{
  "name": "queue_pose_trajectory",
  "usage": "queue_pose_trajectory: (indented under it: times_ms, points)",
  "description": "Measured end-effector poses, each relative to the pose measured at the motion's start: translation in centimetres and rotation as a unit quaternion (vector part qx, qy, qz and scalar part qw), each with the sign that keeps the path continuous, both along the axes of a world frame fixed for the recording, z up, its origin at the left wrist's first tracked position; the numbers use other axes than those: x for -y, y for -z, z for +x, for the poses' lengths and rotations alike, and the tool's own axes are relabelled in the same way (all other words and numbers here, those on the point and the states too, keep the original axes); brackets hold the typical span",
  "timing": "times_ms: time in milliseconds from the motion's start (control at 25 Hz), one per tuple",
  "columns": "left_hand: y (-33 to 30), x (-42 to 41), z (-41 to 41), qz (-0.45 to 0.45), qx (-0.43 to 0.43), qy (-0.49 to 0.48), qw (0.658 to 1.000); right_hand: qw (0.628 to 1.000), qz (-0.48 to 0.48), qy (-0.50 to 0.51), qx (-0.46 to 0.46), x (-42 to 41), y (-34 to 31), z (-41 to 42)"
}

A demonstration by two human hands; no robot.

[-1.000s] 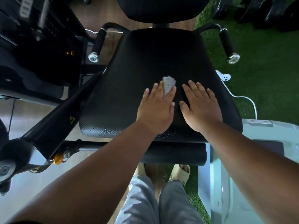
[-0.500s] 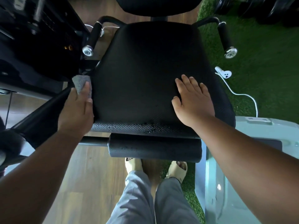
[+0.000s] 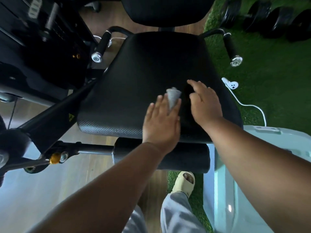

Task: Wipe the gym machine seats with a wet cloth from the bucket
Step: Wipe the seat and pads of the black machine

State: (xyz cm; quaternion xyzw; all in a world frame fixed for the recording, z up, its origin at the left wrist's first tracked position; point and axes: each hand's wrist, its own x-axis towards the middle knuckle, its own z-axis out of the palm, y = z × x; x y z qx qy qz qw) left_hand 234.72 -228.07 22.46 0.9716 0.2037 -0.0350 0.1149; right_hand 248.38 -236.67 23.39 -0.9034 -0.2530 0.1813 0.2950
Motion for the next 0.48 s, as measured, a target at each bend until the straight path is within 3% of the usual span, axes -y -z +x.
queue_pose_trajectory:
  times_ms: [120,200,280,320,400,480]
  points:
    - [-0.5,-0.3,0.0,-0.034,-0.006,0.077,0.996,0.999,0.022,0.035,-0.010,-0.4,0.1,0.2]
    - [-2.1,-2.4,-1.1,-0.152,0.015,0.104,0.983,0.995,0.061,0.073,-0.001,-0.3,-0.6,-1.1]
    - [-3.6,-6.3,-2.6,-0.227,0.088,0.032,0.969,0.984,0.126,0.098,0.076,-0.1,-1.4,-3.7]
    - [-4.1,-9.2,-3.6,-0.213,0.127,-0.021,0.969,0.982,0.126,0.088,0.114,-0.5,-2.0,-5.5]
    - [-3.4,-15.5,-5.8,-0.134,0.107,-0.095,0.981,0.989,0.015,0.034,0.145,-2.4,-2.4,-8.9]
    - [-2.0,-19.5,-7.1,-0.098,0.038,-0.099,0.990,0.981,-0.145,0.028,0.127,-4.8,-1.7,-10.6]
